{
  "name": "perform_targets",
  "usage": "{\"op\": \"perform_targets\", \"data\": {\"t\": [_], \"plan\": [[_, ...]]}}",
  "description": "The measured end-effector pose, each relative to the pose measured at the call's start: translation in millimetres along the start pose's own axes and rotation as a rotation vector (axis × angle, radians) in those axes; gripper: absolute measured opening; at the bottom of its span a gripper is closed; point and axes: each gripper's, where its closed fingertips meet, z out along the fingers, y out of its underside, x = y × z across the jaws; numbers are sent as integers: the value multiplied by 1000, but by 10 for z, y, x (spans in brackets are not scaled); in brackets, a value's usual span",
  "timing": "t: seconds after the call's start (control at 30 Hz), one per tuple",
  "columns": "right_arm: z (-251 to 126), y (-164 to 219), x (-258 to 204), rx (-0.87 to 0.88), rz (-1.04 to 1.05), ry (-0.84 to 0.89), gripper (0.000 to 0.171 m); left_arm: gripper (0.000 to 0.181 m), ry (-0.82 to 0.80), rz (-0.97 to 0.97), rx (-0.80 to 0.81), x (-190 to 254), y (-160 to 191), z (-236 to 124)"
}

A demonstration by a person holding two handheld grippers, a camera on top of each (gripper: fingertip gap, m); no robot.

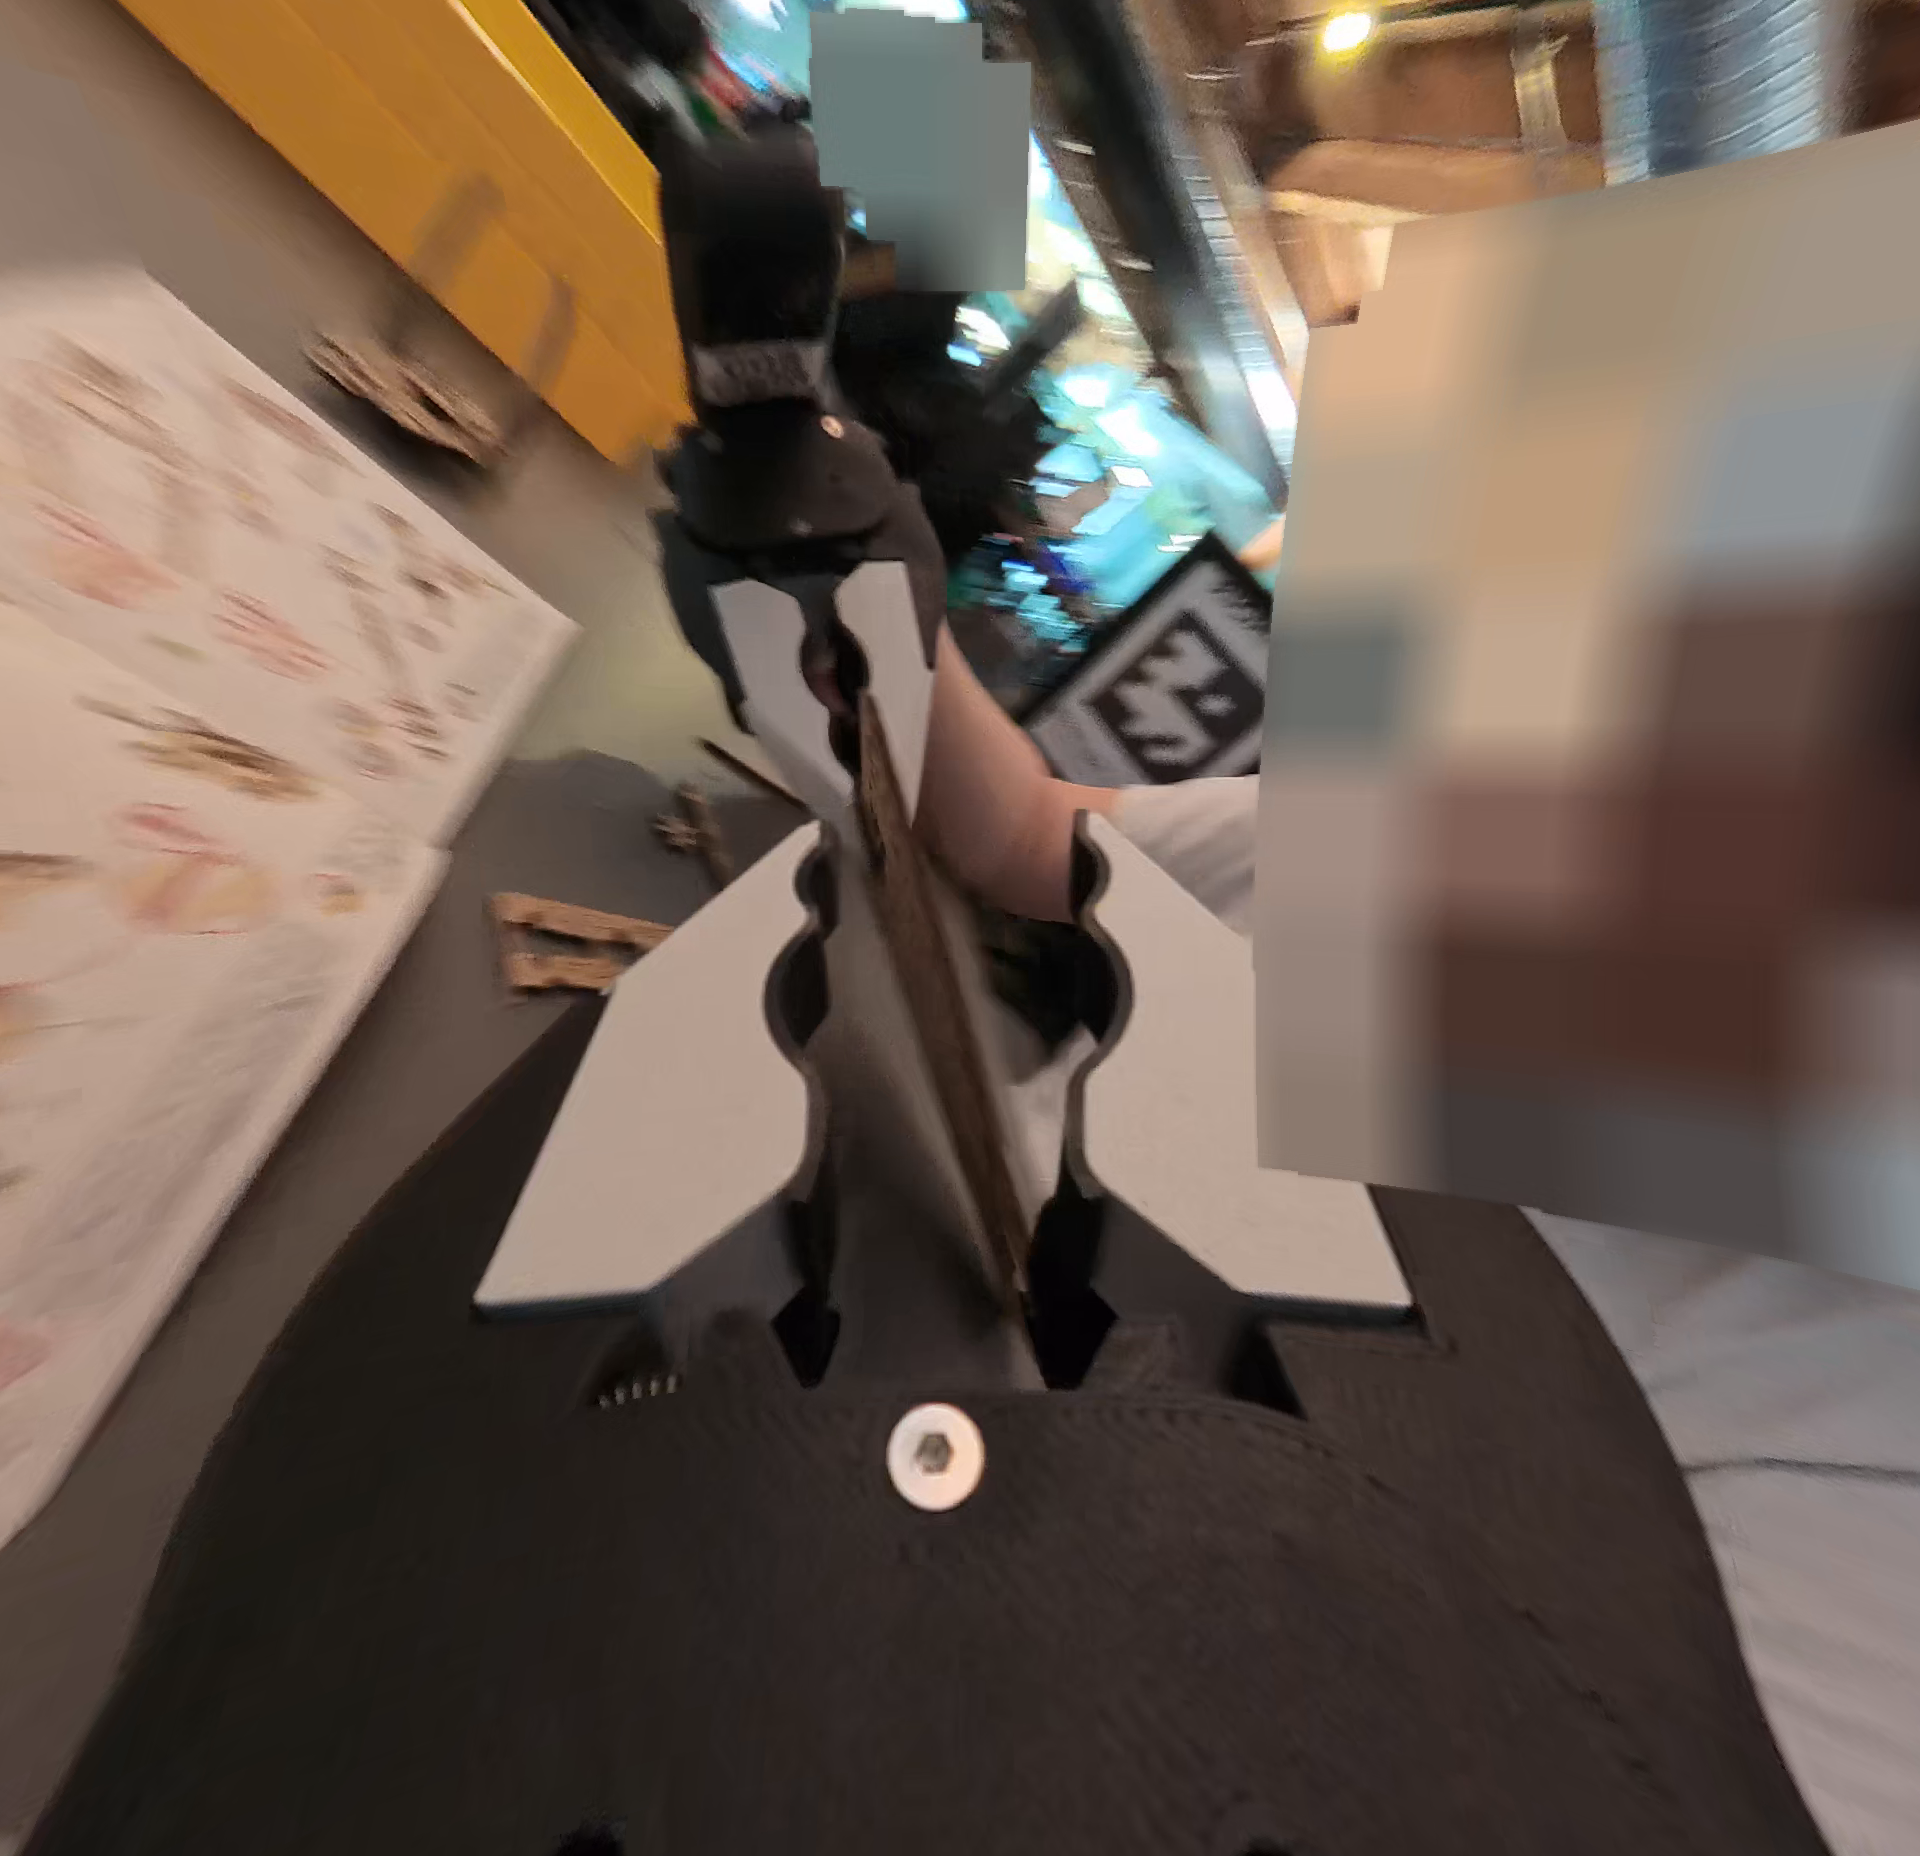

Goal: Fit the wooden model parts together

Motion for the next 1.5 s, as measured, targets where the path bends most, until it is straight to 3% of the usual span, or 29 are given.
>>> {"op": "perform_targets", "data": {"t": [0.03,0.17,0.37,0.53,0.8,0.9,0.93,1.13,1.27,1.37,1.5], "plan": [[-31,-22,14,13,-8,16,1,44,-45,46,13,35,-29,-86],[-119,-108,16,63,-40,47,1,51,-267,135,44,57,110,-408],[-192,-253,-7,148,-57,61,1,58,-421,75,179,115,653,-750],[-239,-402,-18,242,-43,70,1,57,-544,33,170,63,950,-645],[-305,-624,-65,431,43,-60,1,49,-437,-38,199,23,922,-338],[-210,-583,-105,390,14,-93,9,11,-302,-17,243,246,738,-310],[-188,-568,-157,374,-12,-119,13,0,-291,-13,208,285,732,-315],[-42,-280,-177,162,-112,-69,40,0,-346,-34,-163,469,795,-432],[-70,-261,60,159,-95,37,40,0,-383,-58,-489,487,887,-472],[-43,-262,74,174,-45,-3,37,0,-372,-90,-714,447,962,-488],[74,-13,89,14,-61,19,28,0,-313,-137,-925,339,1016,-486]]}}
